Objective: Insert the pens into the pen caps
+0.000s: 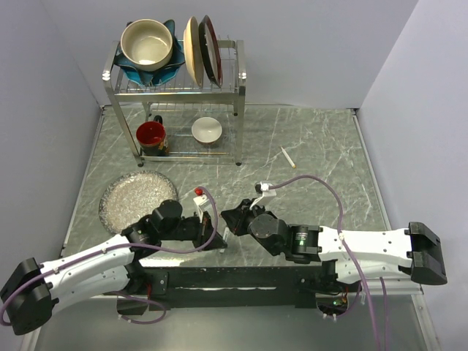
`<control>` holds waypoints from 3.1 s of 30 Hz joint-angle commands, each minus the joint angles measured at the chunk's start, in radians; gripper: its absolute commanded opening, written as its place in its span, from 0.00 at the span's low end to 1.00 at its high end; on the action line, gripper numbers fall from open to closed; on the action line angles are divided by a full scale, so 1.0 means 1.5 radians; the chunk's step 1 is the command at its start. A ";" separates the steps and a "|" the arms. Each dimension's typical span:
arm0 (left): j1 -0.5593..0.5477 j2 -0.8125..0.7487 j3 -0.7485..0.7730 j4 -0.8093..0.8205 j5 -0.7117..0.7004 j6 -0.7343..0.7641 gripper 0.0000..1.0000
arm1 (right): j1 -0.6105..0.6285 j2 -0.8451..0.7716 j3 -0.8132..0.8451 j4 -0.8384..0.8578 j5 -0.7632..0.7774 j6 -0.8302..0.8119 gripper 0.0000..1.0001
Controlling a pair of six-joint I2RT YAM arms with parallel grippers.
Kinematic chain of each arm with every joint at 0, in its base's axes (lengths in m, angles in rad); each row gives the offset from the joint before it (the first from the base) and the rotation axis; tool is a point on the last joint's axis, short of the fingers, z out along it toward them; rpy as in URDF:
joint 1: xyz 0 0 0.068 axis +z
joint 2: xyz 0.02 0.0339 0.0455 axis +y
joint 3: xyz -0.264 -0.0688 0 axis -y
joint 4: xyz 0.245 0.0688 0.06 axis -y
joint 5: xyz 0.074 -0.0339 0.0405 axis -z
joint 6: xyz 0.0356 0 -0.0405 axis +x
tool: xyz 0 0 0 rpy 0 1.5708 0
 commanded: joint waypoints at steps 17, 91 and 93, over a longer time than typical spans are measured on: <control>0.093 -0.017 0.059 0.269 -0.183 -0.029 0.01 | 0.129 0.056 -0.026 -0.112 -0.188 0.120 0.00; 0.092 -0.163 0.039 0.135 -0.147 -0.004 0.01 | -0.155 -0.209 0.062 -0.310 0.026 -0.079 0.52; 0.092 -0.167 0.041 0.115 -0.142 0.000 0.01 | -0.178 -0.212 0.037 -0.280 -0.020 -0.122 0.52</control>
